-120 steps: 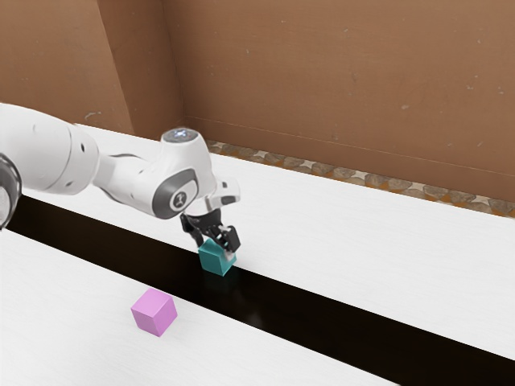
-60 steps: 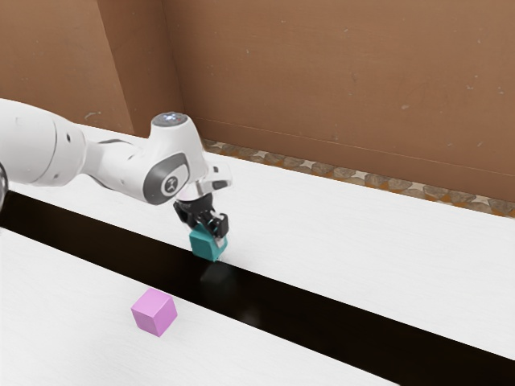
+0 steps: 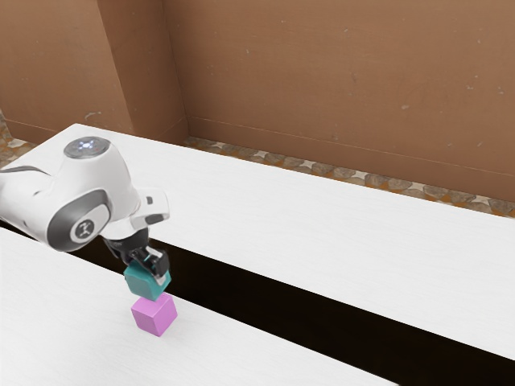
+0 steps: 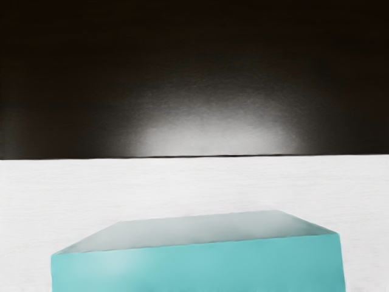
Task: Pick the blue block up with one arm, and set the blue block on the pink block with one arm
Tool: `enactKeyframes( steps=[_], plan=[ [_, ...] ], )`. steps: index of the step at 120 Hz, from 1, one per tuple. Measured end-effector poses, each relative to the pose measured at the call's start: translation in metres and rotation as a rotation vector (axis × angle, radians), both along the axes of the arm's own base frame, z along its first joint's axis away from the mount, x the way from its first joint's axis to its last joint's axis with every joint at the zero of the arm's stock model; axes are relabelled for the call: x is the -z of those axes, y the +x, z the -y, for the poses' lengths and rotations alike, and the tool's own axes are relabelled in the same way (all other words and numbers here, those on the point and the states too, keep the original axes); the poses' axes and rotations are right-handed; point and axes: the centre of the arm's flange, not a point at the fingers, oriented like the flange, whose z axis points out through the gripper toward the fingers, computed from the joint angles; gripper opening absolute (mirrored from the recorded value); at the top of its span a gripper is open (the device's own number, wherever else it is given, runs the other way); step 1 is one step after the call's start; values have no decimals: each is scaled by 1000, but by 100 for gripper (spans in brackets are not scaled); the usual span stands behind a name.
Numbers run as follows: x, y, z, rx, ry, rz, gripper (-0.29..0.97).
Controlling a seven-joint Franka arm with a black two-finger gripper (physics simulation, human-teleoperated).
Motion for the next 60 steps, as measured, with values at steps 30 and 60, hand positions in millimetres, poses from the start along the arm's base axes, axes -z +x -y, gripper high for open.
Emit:
enactKeyframes(
  steps=[30, 60],
  plan=[
    [17, -13, 0, -33, -3, -18, 33],
    [19, -4, 1, -43, -10, 0, 41]
  ],
)
